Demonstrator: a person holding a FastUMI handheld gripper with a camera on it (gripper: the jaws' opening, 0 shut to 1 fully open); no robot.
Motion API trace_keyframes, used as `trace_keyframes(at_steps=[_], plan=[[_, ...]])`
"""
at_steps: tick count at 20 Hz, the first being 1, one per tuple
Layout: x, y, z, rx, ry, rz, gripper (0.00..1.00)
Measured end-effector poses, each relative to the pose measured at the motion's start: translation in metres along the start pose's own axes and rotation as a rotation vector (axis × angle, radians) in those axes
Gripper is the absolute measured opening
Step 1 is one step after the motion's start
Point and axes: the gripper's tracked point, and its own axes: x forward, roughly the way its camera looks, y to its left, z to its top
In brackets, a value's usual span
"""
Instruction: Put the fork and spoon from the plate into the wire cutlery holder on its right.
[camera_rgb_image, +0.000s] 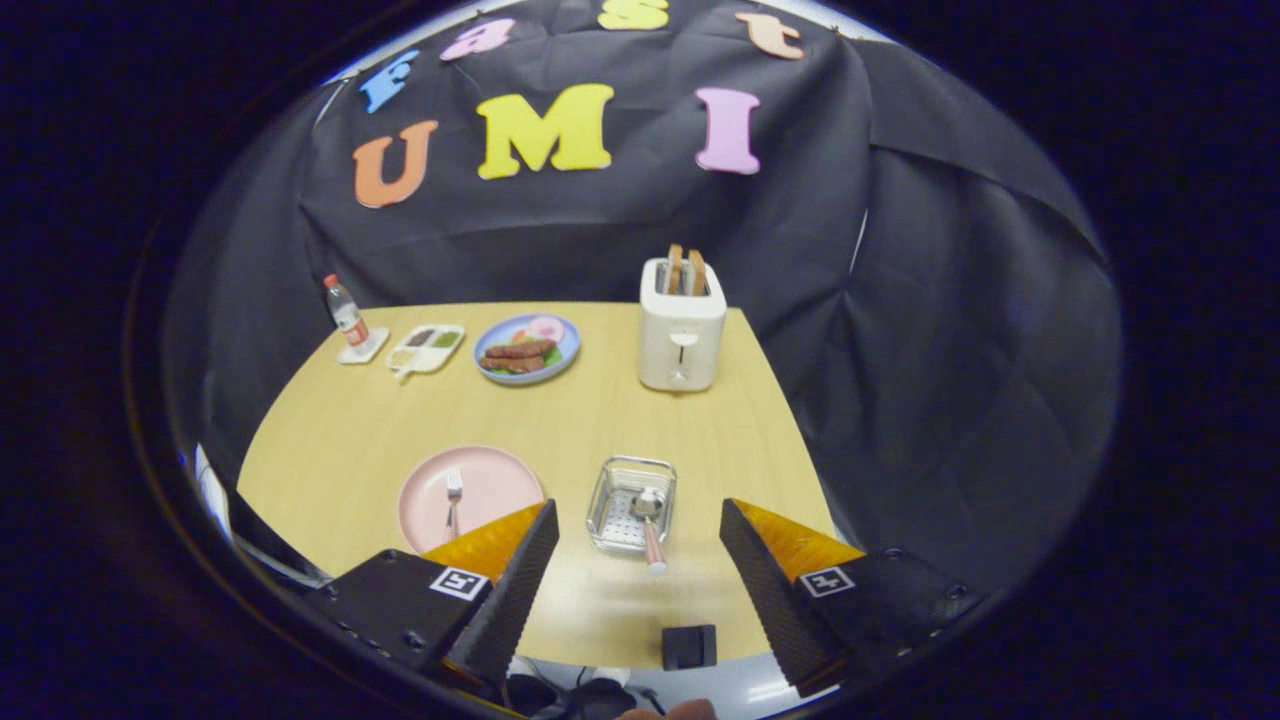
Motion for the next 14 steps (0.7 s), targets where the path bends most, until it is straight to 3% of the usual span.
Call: trace_keyframes(at_steps=[5,10,14], plan=[[-0.029,0.072,-0.036,0.025,-0.166,0.139,0.97],[-0.001,0.138,-0.111,-0.046,-0.191,0.211,0.97],[0.030,0.171,-0.150,-0.118,-0.253,0.220,0.97]])
